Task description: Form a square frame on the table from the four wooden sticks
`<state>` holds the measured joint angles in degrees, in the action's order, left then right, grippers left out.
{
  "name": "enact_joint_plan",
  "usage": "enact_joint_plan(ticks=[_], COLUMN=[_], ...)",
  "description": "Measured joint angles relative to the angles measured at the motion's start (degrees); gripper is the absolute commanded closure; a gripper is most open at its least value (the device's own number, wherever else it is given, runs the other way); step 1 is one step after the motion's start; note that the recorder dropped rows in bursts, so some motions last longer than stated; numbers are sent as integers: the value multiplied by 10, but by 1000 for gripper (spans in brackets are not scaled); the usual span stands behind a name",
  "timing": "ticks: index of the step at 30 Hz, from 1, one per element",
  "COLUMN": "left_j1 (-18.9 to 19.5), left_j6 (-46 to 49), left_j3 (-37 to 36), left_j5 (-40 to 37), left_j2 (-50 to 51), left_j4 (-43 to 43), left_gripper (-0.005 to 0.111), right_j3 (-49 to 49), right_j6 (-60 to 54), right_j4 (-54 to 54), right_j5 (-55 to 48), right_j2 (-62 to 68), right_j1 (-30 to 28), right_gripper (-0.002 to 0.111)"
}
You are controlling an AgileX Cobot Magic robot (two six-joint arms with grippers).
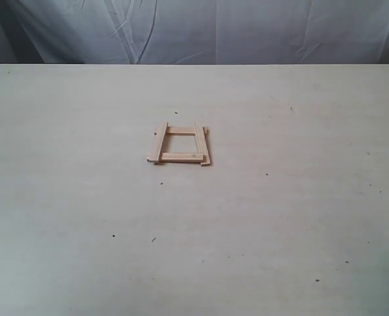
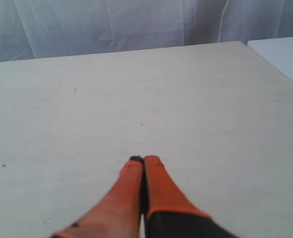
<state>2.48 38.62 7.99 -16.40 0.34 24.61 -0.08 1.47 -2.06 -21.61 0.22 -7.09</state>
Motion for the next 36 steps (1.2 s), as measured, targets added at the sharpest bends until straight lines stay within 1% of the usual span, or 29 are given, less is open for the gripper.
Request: enact_joint_plan(ticks=[3,6,11,14,21,24,28,36], left_j1=[0,0,0,0,0,0,0,0], left_j6=[0,2,-4,-62,-307,-377,-406,-411], left_j3=[-44,-71,-77,-77,-77,-77,-77,-77], left_j5=[11,17,19,22,22,22,22,22], left_j2=[0,0,0,0,0,0,0,-1], left_j4=[-20,-26,-41,-84,-219,-250,-265,-265], left_gripper=[107,107,107,107,107,107,107,107], right_j3=[0,0,0,0,0,0,0,0], right_j6=[0,0,0,0,0,0,0,0], right_j4=[0,0,0,0,-1,-1,-1,-1], right_j5=[0,0,0,0,0,0,0,0], right_j2=[0,0,0,0,0,0,0,0], right_j1=[0,0,0,0,0,0,0,0], right_gripper=[108,108,108,108,108,108,108,108])
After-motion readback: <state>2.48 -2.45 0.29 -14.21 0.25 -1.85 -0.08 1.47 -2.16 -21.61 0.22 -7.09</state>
